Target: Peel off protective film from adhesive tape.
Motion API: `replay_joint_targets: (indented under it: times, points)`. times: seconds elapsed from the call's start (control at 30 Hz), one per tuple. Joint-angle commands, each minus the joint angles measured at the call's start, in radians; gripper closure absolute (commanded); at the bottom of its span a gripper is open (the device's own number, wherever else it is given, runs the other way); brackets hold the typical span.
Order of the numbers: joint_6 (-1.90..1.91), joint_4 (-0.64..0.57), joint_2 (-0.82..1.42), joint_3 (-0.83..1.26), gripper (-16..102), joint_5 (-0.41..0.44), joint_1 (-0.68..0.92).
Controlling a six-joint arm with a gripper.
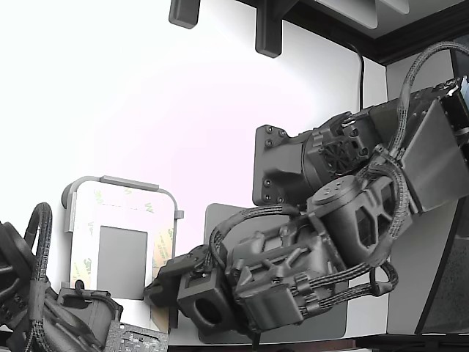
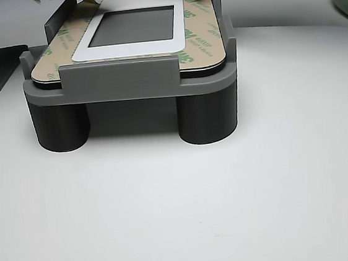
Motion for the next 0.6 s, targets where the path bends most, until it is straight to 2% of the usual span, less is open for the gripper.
replay_joint_targets:
  times: [0.0,0.03,0.07,0.1,0.2,0.27,0.3,0.37,0.4,0.43,0.5,0.53,0.57]
  points:
    - [0.026,0.077,0.098,-0.021,43,0.018,-0.018]
    - [0.041,0.117,0.132,-0.018,1,0.028,-0.02]
    - [0.066,0.158,0.17,-0.012,-11,0.04,-0.02]
    - [0.089,0.199,0.221,0.002,-7,0.051,-0.02]
    - [0.14,0.275,0.425,0.087,-13,0.054,-0.015]
    - [0.17,0.295,0.546,0.146,-11,0.049,-0.017]
    - [0.189,0.321,0.583,0.15,-13,0.043,-0.021]
    - [0.245,0.393,0.621,0.129,-10,0.055,-0.026]
    - [0.308,0.44,0.635,0.112,-14,0.066,-0.026]
    - [0.367,0.474,0.658,0.11,-10,0.069,-0.026]
    - [0.446,0.42,0.761,0.189,-2,0.035,-0.048]
    - [0.497,0.39,0.824,0.23,-8,-0.006,-0.078]
    - [0.597,0.393,0.881,0.25,-10,-0.037,-0.089]
